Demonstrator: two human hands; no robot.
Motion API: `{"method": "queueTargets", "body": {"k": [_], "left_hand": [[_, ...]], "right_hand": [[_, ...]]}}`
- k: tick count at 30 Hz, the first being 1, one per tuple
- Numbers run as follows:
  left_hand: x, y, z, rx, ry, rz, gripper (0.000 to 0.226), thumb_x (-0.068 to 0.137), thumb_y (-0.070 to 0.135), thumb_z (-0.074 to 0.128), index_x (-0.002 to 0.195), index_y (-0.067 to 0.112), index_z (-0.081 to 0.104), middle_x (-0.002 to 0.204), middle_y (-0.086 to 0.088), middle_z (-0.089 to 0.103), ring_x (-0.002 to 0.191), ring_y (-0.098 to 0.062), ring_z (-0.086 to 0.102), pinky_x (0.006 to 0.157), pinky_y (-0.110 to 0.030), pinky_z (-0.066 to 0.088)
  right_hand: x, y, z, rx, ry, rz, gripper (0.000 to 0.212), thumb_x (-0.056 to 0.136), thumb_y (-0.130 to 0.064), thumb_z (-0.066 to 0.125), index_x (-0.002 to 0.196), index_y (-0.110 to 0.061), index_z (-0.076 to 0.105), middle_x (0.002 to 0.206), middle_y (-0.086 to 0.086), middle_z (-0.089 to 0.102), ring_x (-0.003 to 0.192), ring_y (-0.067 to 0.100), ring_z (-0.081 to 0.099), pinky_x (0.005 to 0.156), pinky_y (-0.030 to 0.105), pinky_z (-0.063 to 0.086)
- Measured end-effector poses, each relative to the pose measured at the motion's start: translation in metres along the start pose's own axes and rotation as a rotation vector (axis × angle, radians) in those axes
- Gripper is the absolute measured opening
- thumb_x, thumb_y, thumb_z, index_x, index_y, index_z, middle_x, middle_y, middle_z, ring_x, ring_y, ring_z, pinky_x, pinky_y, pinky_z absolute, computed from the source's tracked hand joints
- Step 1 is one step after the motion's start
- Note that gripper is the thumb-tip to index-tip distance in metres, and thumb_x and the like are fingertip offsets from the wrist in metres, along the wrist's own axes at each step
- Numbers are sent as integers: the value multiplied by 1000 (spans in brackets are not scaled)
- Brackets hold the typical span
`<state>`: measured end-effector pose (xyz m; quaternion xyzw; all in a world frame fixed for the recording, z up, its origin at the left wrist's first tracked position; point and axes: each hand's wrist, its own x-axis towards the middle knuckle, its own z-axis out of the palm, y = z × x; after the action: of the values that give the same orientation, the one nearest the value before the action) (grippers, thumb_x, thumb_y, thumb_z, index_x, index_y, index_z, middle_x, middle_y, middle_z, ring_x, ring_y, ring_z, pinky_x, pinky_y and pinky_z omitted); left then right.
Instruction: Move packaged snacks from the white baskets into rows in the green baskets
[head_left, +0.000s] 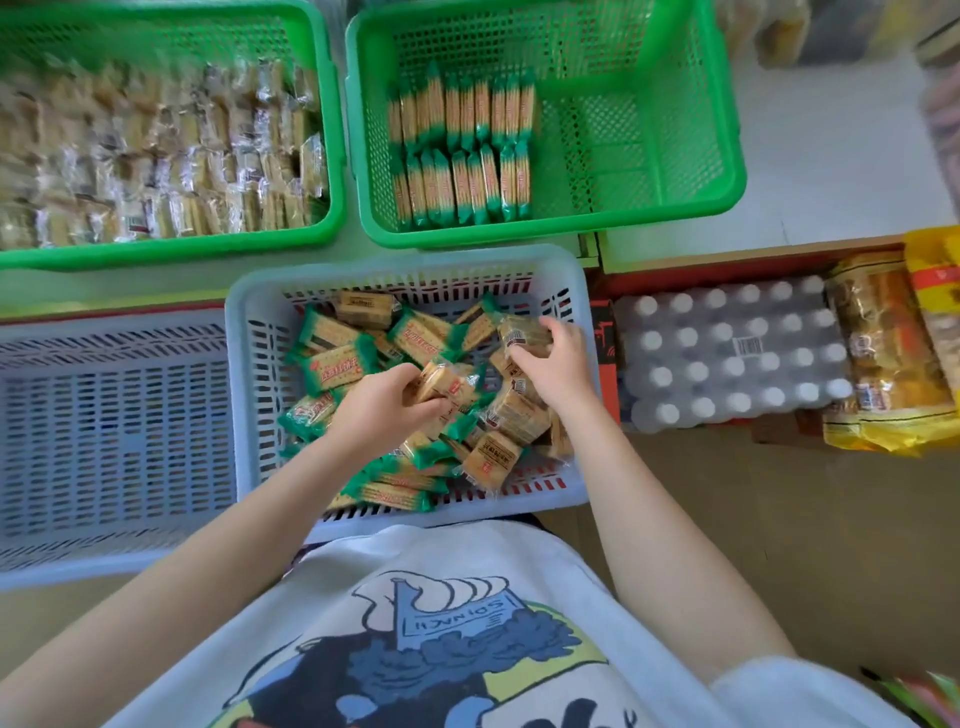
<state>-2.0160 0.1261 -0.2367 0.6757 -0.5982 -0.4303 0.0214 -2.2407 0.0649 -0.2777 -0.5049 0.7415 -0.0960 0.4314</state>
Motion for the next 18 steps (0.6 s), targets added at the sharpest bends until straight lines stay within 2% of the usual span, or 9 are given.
{"method": "queueTargets", "body": {"k": [2,3,6,9,11,13,14,16,18], "left_hand": [[-1,-8,4,-84,6,-56,26,90,45,69,86,22,56,75,1,62,60,-16,52,54,-30,38],[-1,-10,5,-166,2,-99,24,89,45,70,89,24,60,78,2,64,63,-14,55,56,-30,42],[0,-14,8,-624,-36,-302,27,89,35,74,103,15,66,95,-2,74,82,-16,72,73,-33,61],[5,-17,9,-885,-60,-396,35,91,28,72,113,3,62,112,-15,72,95,-23,74,87,-46,60],[7,-18,10,-912,-45,-391,31,92,25,72,116,9,61,115,-13,71,97,-24,74,87,-48,60],[8,-15,9,-918,-36,-374,29,92,23,72,117,17,59,113,-9,71,95,-23,74,84,-45,61],[9,-12,9,-912,-33,-368,30,92,22,72,118,19,59,112,-8,70,94,-23,74,82,-42,61],[12,-6,8,-915,-32,-356,32,92,26,72,120,20,59,114,-7,70,95,-21,74,81,-38,61],[13,3,3,-973,-61,-325,41,88,39,72,122,22,58,121,-6,68,99,-21,72,81,-37,60]], "right_hand": [[18,-5,13,-228,-57,-5,82,90,-51,67,155,-17,30,161,9,25,148,30,23,117,48,29],[25,-7,19,-338,-72,1,88,89,-56,66,157,-17,26,163,10,22,150,32,19,117,49,27],[36,-12,30,-576,-34,-9,91,86,-58,68,155,-15,26,158,15,29,144,37,26,112,47,35],[34,-11,31,-616,48,-31,76,89,-40,72,147,-9,35,146,17,42,135,35,39,106,43,42],[31,-9,23,-468,101,-33,53,90,-25,71,135,-10,48,129,15,58,117,33,55,85,40,50],[19,-11,6,-220,118,-31,33,92,-16,65,123,-13,55,106,9,65,87,24,61,60,32,44],[11,-13,-4,-88,109,-28,30,94,-17,63,122,-14,54,100,3,64,78,17,58,56,30,42],[-11,-19,-28,167,58,-46,29,94,-21,67,120,-19,53,96,-9,61,77,5,57,60,22,44],[-30,-26,-44,358,-99,-90,28,93,-21,71,118,-20,57,100,-7,68,82,7,65,66,25,49]]}}
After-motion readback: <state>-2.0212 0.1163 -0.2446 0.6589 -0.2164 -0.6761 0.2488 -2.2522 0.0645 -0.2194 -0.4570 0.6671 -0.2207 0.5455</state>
